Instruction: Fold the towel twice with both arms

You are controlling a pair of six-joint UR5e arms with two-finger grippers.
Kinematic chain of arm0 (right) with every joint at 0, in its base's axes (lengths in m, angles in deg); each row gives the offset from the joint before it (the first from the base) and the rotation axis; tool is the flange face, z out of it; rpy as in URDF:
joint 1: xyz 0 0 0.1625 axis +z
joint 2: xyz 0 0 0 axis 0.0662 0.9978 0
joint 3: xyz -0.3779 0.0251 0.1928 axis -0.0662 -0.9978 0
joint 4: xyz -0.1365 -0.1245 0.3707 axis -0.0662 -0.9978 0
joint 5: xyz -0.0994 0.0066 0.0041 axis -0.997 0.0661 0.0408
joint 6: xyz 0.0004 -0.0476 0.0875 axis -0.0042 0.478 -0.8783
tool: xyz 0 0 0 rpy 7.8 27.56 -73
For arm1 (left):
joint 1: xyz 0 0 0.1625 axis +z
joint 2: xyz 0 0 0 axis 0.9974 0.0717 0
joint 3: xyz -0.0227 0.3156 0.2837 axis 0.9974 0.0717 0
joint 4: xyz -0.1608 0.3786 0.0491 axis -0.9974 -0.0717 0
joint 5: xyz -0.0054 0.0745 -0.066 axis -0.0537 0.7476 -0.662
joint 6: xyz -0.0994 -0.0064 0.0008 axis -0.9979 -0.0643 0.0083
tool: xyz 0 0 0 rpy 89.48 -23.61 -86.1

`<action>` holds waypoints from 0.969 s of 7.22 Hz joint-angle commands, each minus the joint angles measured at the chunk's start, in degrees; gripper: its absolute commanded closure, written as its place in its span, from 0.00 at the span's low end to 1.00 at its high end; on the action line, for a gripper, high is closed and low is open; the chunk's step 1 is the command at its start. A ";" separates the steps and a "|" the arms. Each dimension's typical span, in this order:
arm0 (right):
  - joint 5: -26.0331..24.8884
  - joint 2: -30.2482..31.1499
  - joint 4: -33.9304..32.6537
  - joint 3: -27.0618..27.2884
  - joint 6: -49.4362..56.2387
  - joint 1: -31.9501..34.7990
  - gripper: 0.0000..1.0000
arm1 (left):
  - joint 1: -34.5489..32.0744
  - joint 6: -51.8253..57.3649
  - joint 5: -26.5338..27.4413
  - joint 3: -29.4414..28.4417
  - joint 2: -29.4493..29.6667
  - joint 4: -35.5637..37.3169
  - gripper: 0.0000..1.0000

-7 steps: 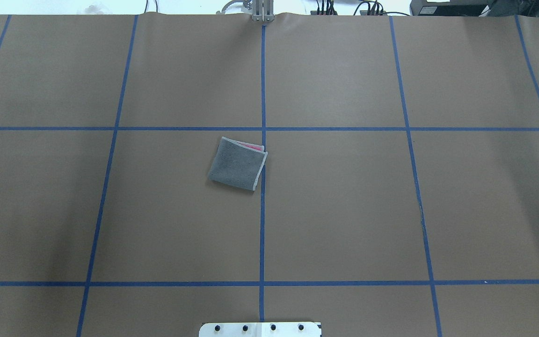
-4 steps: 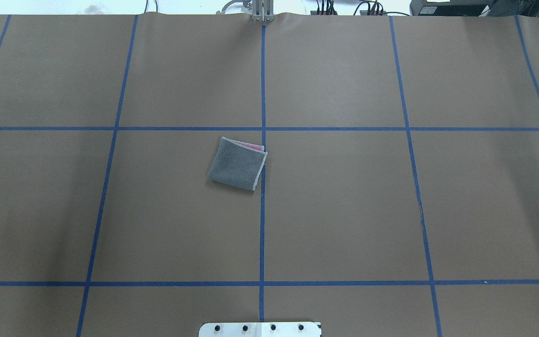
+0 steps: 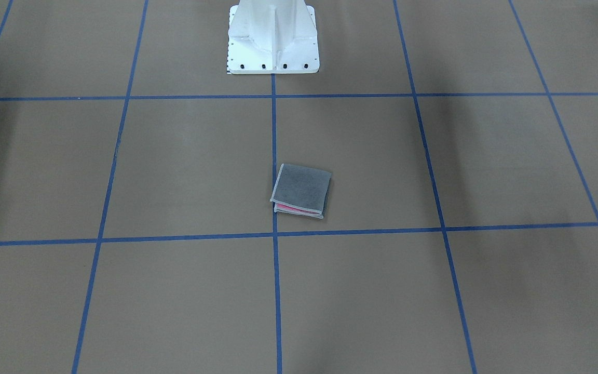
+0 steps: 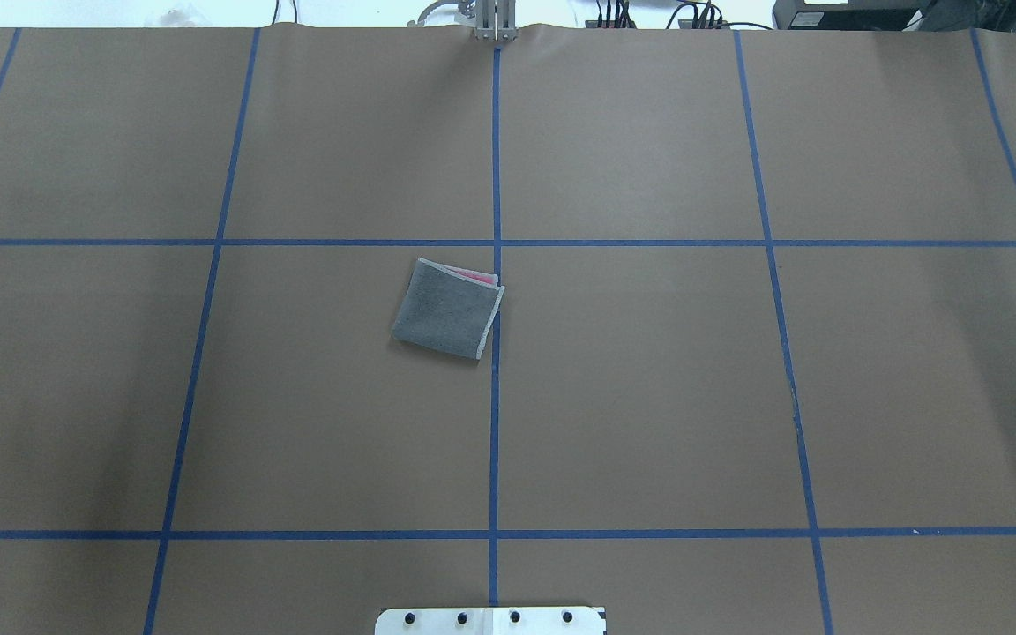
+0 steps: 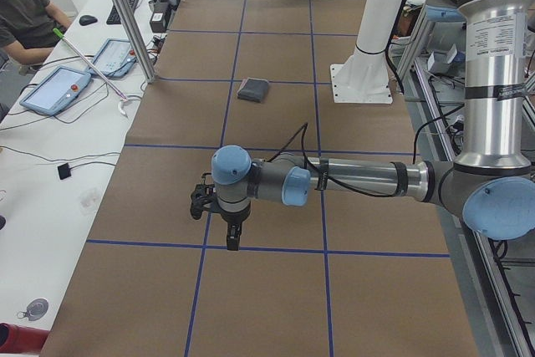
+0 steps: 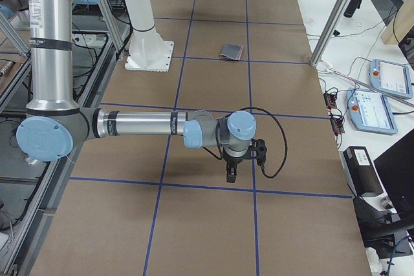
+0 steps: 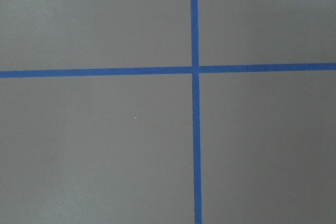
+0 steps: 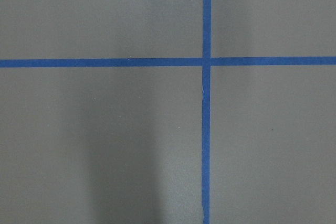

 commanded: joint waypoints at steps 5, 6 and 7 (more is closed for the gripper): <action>-0.10 0.31 0.12 0.11 0.53 -0.06 0.00 | 0.07 -0.13 -0.28 -0.29 0.02 0.14 0.00; -0.10 0.22 0.03 -0.15 0.53 0.03 0.00 | 0.07 -0.13 -0.28 -0.21 0.02 -0.12 0.00; -0.01 0.39 0.03 -0.07 0.53 0.03 0.00 | 0.15 -0.21 -0.28 -0.29 0.37 -0.13 0.00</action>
